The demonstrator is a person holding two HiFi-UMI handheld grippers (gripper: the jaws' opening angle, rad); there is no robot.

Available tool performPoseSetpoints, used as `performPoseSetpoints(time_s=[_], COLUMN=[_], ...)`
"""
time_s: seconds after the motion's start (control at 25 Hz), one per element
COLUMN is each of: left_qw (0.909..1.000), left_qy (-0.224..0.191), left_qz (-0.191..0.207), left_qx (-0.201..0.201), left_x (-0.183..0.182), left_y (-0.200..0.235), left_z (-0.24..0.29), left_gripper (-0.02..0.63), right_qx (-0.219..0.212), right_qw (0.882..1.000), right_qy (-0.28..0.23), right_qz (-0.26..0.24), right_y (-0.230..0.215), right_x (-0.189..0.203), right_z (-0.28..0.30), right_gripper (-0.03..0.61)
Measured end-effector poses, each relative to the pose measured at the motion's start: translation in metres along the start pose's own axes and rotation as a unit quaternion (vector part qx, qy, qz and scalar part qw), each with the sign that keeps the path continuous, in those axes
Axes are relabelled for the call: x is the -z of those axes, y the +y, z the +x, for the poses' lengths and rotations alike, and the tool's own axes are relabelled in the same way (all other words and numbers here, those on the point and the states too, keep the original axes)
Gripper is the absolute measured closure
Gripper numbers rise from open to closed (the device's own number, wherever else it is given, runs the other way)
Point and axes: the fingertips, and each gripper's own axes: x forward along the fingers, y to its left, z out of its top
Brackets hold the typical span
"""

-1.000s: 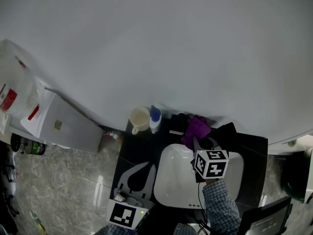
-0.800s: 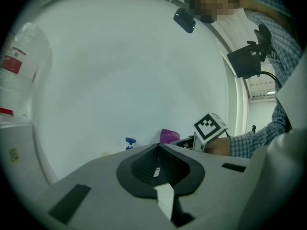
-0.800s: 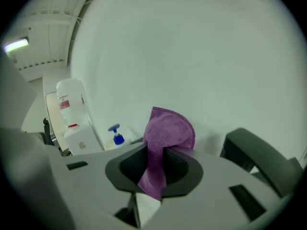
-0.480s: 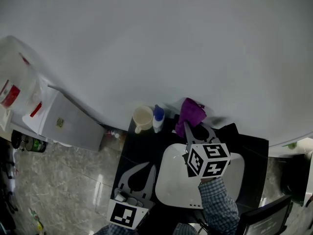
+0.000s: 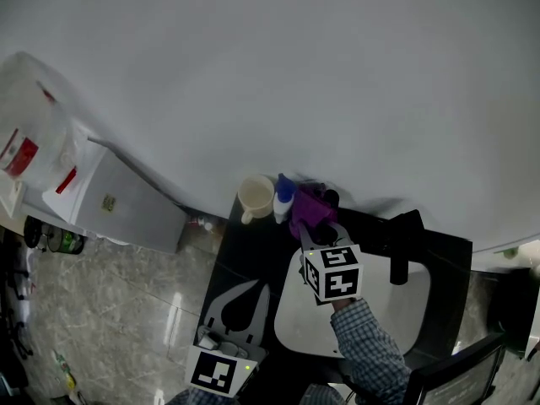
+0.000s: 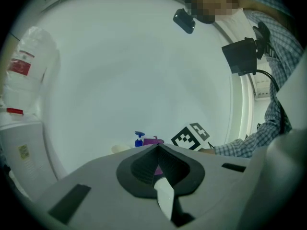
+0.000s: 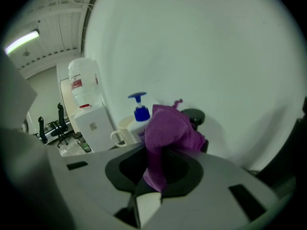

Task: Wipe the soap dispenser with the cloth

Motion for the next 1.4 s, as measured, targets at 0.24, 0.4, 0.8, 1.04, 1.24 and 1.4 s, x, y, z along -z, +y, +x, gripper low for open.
performPoseSetpoints(time_s=[0.24, 0.4, 0.8, 1.04, 1.24, 1.4], left_qw=[0.9999, 1.0000, 0.9999, 0.9999, 0.9998, 0.9993], left_qy=[0.007, 0.008, 0.008, 0.008, 0.006, 0.002], left_qz=[-0.004, -0.002, 0.002, 0.002, 0.003, 0.015], left_qx=[-0.006, -0.004, 0.006, 0.012, 0.020, 0.033], left_x=[0.006, 0.008, 0.008, 0.008, 0.007, 0.004], left_y=[0.003, 0.000, -0.008, -0.012, -0.016, -0.022], left_z=[-0.004, -0.004, -0.003, -0.002, -0.002, 0.000], left_gripper=[0.612, 0.612, 0.612, 0.612, 0.612, 0.612], right_qx=[0.002, -0.004, 0.017, 0.049, 0.081, 0.093], right_qw=[0.999, 0.999, 0.998, 0.997, 0.993, 0.993], right_qy=[0.023, 0.029, 0.053, 0.061, 0.063, 0.053], right_qz=[-0.030, -0.034, -0.002, 0.025, 0.052, 0.055], right_y=[-0.003, -0.003, -0.027, -0.052, -0.075, -0.082], right_x=[0.028, 0.034, 0.060, 0.070, 0.076, 0.074], right_z=[0.012, 0.012, 0.002, -0.011, -0.029, -0.044], right_gripper=[0.502, 0.502, 0.502, 0.502, 0.502, 0.502])
